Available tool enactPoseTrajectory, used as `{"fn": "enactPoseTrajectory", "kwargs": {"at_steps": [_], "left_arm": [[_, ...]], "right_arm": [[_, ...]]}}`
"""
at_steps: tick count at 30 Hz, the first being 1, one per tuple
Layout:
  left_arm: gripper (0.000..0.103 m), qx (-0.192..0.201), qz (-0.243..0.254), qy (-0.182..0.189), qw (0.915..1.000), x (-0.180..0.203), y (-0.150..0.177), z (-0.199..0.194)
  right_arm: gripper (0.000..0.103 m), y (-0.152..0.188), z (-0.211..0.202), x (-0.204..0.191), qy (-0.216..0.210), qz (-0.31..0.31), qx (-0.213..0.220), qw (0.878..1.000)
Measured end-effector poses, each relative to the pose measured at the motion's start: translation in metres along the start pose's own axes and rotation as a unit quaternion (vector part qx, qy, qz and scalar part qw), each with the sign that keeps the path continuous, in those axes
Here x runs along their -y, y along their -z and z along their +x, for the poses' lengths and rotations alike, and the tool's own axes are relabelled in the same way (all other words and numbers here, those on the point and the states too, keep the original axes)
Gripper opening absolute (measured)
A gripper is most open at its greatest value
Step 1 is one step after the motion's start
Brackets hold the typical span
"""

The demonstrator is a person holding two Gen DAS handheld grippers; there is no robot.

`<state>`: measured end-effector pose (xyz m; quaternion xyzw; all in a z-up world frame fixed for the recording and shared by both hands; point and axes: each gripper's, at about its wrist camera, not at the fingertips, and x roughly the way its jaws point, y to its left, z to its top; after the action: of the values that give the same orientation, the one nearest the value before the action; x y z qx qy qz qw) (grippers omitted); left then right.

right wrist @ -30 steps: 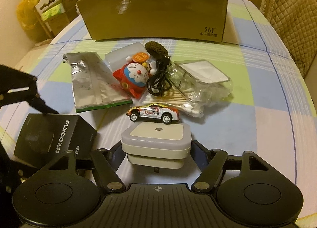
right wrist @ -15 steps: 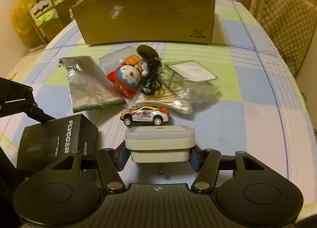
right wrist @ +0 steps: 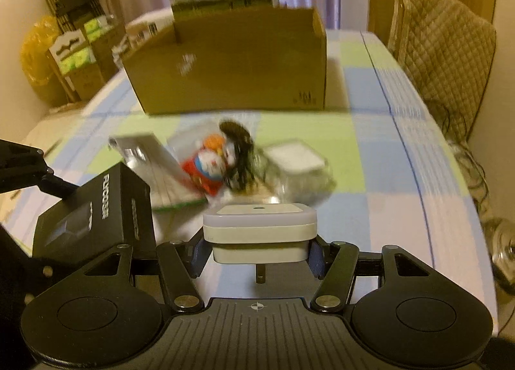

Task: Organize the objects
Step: 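Carry both items into the cardboard box and open both tools to release them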

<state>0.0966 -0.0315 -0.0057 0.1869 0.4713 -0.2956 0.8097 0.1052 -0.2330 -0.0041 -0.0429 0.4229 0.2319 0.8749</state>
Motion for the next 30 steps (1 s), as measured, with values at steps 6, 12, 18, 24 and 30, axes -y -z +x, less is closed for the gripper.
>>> {"fn": "enactPoseTrajectory", "kwargs": {"at_steps": [6,12,18,24,30], "left_arm": [[0.079,0.036,-0.062,-0.052,0.996,-0.043,-0.046,-0.036],[0.079,0.084,-0.111,-0.09,0.9861,-0.094,-0.102,-0.064],[0.079,0.113,-0.161,-0.104,0.975,-0.15,-0.152,-0.062],[0.079,0.101,-0.19,-0.107,0.9708,-0.19,-0.174,-0.035],[0.08,0.101,-0.222,-0.103,0.9644,-0.219,-0.186,-0.007]], "right_arm": [[0.057,-0.06,-0.015,-0.004,-0.008,-0.027,0.047,0.998],[0.057,-0.137,-0.016,-0.008,-0.016,-0.053,0.086,0.995],[0.057,-0.213,0.01,-0.004,-0.024,-0.06,0.106,0.992],[0.057,-0.248,0.06,0.006,-0.034,-0.03,0.084,0.995],[0.057,-0.262,0.093,0.014,-0.032,-0.014,0.075,0.997]]}}
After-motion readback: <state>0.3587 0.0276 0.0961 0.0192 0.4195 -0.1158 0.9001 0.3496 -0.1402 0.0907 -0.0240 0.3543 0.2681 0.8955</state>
